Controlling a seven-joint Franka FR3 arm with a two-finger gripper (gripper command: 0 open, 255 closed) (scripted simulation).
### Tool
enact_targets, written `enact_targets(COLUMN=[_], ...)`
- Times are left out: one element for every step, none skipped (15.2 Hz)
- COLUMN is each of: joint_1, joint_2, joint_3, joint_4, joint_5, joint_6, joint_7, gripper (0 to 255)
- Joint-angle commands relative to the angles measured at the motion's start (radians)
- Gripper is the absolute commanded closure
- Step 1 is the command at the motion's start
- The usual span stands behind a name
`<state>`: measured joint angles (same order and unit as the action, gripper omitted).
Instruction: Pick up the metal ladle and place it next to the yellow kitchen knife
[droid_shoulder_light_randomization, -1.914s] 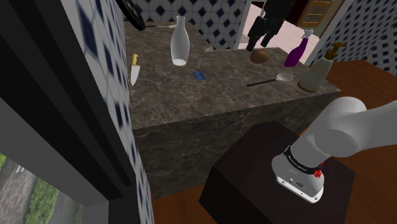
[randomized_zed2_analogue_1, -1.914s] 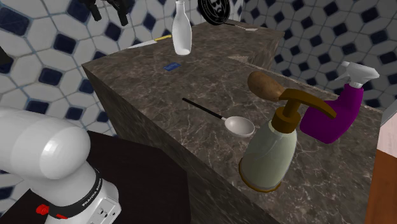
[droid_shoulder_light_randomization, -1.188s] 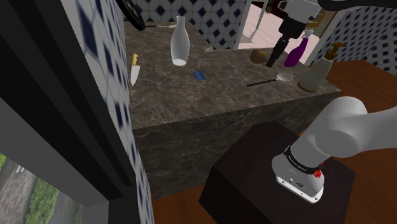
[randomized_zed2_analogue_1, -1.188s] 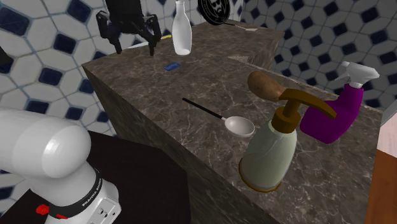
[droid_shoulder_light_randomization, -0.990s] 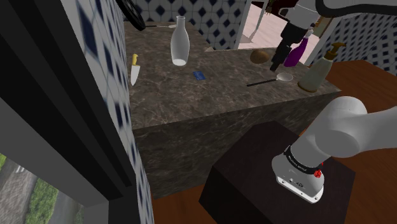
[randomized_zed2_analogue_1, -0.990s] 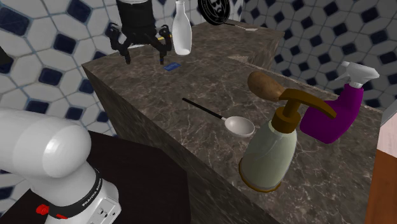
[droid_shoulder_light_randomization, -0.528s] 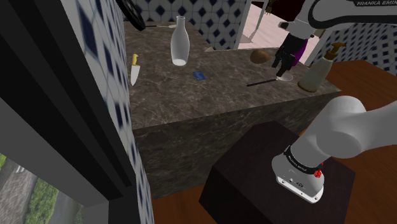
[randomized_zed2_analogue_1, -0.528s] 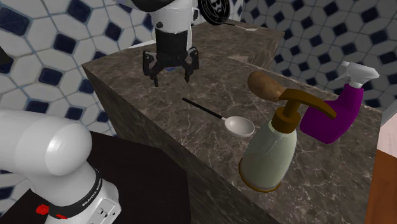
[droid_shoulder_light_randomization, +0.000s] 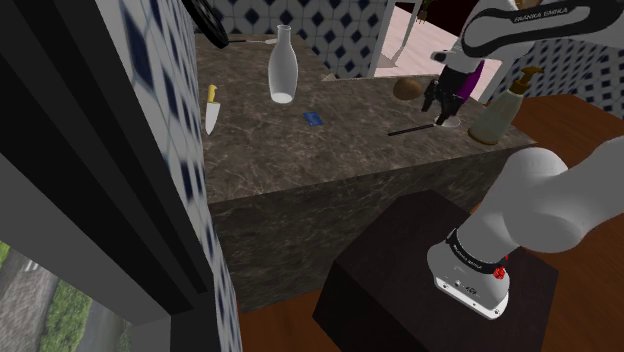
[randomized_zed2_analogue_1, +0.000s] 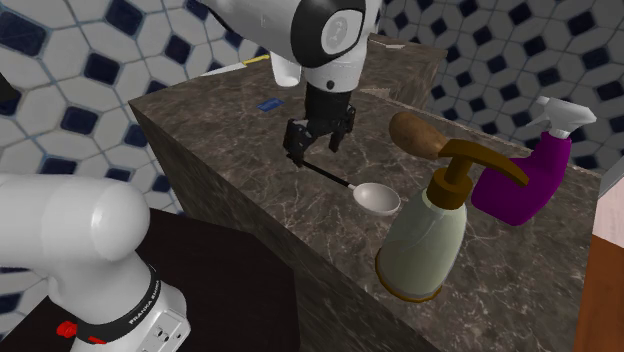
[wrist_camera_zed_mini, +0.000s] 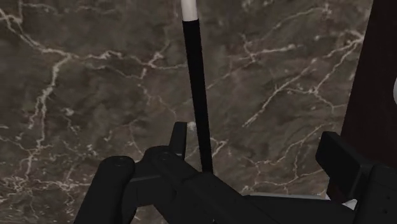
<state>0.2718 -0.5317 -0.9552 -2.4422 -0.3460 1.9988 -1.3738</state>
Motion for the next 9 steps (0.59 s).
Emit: enact_targets(joint_1=[0.075,0.125,0.185,0.192,0.199,0.207,0.215,0.225,0.235], joint_2=[0.075,0.12,0.17,0.173,0.18,0.188,0.196,0.204,0.214], joint_3=[-0.099,-0.161,-0.231,-0.238,-0.249,-0.26,-0.272,-0.284,-0.297], joint_4=[0.047,0.072,0.098,0.101,0.092,0.083,0.074,0.066,0.058], joint_5=[0.018,0.038,0.065,0.066,0.069,0.073,0.077,0.081,0.087], joint_6=[0.028,0.047,0.065,0.066,0.081,0.097,0.112,0.128,0.144], joint_7=[-0.128,-0.193,-0.263,-0.268,-0.271,-0.275,-0.278,-0.283,-0.288], gripper=[0,0,0,0,0,0,0,0,0])
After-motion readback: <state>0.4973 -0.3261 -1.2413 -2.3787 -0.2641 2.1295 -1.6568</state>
